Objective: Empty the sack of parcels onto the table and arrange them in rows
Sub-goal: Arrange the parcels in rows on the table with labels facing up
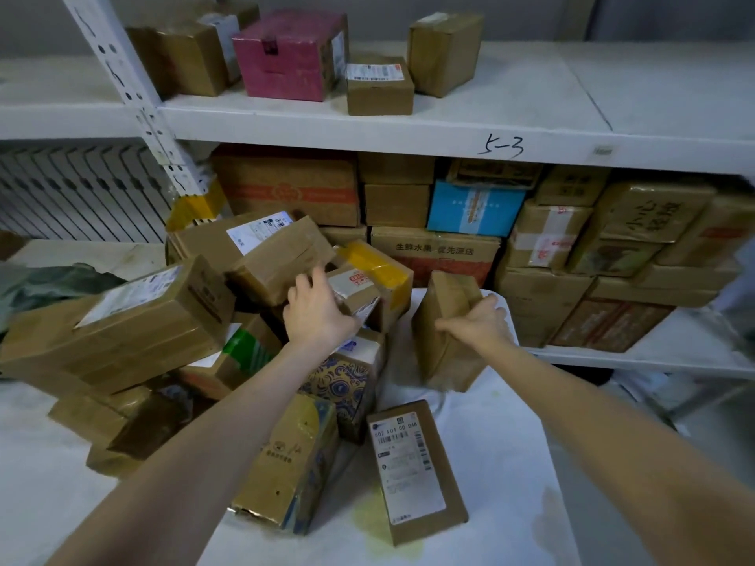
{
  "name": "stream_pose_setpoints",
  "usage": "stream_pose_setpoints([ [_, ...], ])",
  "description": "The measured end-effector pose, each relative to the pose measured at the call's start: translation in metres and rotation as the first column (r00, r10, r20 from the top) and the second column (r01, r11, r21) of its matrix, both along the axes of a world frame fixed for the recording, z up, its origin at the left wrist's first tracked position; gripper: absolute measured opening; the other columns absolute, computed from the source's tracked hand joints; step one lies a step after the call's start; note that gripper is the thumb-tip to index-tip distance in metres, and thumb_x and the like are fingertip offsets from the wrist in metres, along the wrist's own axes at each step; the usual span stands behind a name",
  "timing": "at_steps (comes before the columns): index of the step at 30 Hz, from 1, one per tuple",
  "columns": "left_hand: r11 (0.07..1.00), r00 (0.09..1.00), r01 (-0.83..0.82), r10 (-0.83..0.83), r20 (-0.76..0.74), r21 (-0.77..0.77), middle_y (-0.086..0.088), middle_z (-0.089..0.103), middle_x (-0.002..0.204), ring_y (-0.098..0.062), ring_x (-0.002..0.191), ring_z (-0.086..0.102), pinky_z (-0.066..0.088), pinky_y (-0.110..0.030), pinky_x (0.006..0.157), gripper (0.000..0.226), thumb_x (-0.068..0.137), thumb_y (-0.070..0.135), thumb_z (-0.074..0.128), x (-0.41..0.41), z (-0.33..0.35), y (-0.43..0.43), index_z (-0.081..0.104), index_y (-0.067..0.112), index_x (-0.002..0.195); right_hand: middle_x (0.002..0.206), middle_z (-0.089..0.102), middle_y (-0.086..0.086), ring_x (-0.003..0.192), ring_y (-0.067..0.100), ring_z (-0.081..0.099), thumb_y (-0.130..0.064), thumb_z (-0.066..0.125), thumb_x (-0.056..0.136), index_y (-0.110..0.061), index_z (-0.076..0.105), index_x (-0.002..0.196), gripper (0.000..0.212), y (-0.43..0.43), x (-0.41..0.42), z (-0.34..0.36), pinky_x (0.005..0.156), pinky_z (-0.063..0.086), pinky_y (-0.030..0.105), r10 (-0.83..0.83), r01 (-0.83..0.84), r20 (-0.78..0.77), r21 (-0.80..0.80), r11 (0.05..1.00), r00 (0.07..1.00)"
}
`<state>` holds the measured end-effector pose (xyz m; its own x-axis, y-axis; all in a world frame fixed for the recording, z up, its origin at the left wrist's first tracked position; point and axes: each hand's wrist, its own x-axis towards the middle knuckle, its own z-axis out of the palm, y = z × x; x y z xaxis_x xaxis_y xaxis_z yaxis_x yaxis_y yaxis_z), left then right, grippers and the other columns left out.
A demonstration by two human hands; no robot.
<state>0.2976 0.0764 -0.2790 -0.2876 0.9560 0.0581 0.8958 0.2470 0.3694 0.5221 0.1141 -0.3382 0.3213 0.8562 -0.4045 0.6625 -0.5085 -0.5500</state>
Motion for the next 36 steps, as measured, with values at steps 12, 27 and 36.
stream_pose_setpoints([
  [12,0.998,0.990,-0.002,-0.006,0.138,0.057,-0.011,0.042,0.132,-0.032,0.127,0.038,0.042,-0.044,0.099,0.092,0.064,0.045,0.080,0.013,0.013,-0.009,0.035,0.014,0.139,0.131,0.040,0.010,0.125,0.028,0.039,-0.061,0.079,0.060,-0.020,0.036,0.134,0.095,-0.033,0.010,-0.025,0.093,0.043,0.042,0.443,-0.455,0.345,-0.051,0.889,0.827],
  [27,0.928,0.829,0.098,0.123,0.546,-0.359,0.001,0.056,0.114,-0.021,0.104,0.056,0.052,-0.040,0.085,0.065,0.074,0.043,0.077,0.023,-0.002,-0.006,0.048,0.016,0.125,0.143,0.043,0.007,0.132,0.028,0.039,-0.043,0.083,0.069,-0.011,0.041,0.138,0.088,-0.032,0.060,-0.053,0.099,0.038,0.039,0.077,-0.174,-0.278,-0.346,0.922,0.958],
  [36,0.625,0.914,0.396,-0.337,0.226,-0.672,0.003,0.057,0.128,-0.018,0.112,0.055,0.045,-0.028,0.085,0.058,0.079,0.047,0.072,0.040,-0.015,-0.005,0.057,0.019,0.127,0.145,0.041,0.009,0.130,0.034,0.042,-0.047,0.089,0.056,-0.015,0.037,0.140,0.104,-0.034,0.070,-0.058,0.103,0.041,0.049,-0.049,-0.134,-0.405,-0.411,0.902,0.913],
])
